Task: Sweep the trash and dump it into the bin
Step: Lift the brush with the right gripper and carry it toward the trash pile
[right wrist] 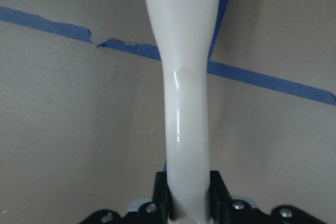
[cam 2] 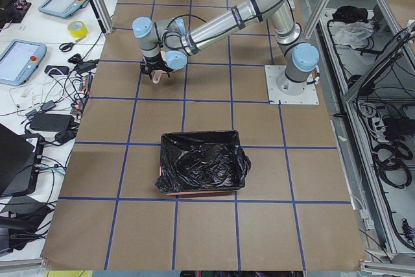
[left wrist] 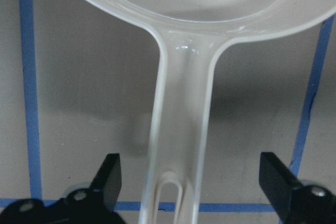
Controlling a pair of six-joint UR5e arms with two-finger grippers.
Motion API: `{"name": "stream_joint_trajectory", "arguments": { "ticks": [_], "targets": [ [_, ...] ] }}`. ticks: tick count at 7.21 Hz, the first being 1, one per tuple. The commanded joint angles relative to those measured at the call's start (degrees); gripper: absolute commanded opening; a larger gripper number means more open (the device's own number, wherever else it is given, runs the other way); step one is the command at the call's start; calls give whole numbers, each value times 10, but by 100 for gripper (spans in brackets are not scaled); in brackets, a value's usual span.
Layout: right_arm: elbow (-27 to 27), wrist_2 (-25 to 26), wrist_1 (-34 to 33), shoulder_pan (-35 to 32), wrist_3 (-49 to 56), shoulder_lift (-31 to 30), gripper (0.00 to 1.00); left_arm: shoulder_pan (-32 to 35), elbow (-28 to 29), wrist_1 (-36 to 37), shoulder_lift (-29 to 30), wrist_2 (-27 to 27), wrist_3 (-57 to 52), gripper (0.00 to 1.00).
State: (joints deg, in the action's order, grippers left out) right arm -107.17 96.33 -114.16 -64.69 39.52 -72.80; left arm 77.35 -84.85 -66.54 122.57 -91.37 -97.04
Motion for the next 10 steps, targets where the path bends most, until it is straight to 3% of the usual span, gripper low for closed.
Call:
{"name": "stream_joint_trajectory", "arguments": {
  "ticks": [1, 3, 4, 7, 10],
  "targets": [
    [6, 1, 3, -1, -14, -6, 18, -1, 7, 0, -2, 1, -10, 52],
    [7, -4, 33, -14, -86, -36, 17, 1, 6, 0, -6, 1, -3, 33],
    [7, -4, 62, -44, -138, -51, 12, 1, 7, 0, -5, 1, -3, 25],
    [21, -3, 97, -179, -342, -61, 11, 1, 9, 0, -5, 1, -10, 9],
    [59, -10, 140, -299, -522, -54, 11, 41, 21, -3, -7, -38, 23, 9]
  ]
}}
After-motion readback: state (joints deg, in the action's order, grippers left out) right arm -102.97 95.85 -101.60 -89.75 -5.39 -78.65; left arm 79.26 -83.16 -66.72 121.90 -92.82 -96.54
